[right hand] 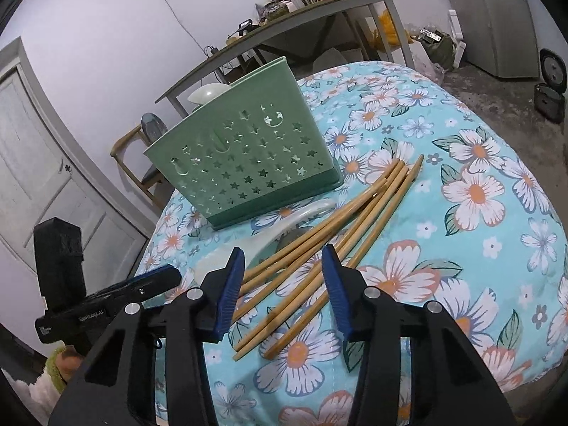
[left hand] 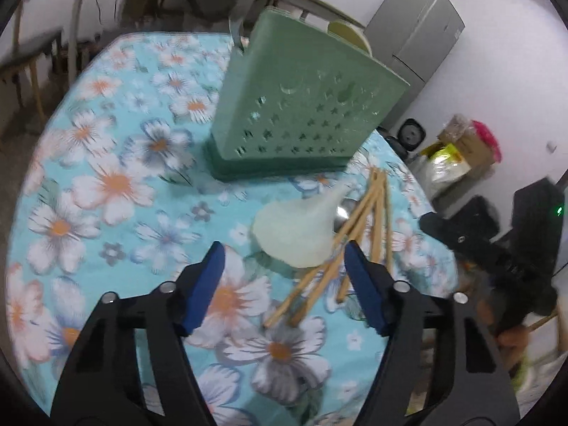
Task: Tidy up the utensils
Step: 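Close the left tool on the white rice paddle beside the chopsticks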
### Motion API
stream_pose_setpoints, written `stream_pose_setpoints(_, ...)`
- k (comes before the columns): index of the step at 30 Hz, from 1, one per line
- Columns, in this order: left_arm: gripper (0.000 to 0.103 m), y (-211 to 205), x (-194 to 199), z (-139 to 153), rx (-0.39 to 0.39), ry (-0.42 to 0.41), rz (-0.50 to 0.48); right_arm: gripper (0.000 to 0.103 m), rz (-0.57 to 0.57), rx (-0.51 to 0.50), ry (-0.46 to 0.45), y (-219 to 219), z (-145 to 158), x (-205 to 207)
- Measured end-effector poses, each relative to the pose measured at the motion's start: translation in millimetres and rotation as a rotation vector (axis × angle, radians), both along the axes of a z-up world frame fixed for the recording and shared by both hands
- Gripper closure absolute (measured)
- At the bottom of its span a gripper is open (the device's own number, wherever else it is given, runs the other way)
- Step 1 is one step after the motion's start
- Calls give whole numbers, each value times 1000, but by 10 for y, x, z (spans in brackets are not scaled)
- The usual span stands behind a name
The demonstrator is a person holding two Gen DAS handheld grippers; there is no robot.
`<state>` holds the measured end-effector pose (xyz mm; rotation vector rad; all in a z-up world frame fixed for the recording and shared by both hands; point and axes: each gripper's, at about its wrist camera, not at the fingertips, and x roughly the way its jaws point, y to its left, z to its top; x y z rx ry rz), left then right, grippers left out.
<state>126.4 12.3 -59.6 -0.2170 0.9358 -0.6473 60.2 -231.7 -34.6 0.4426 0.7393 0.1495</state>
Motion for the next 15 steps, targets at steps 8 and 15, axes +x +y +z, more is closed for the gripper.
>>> stream_pose_setpoints(8,60,-42,149,-222,-29,138,27,59,10,9,-4,25,-33,6)
stream_pose_setpoints(15,68,-16,317,-304,-81,200,51,58,1,18,13,34,-107,6)
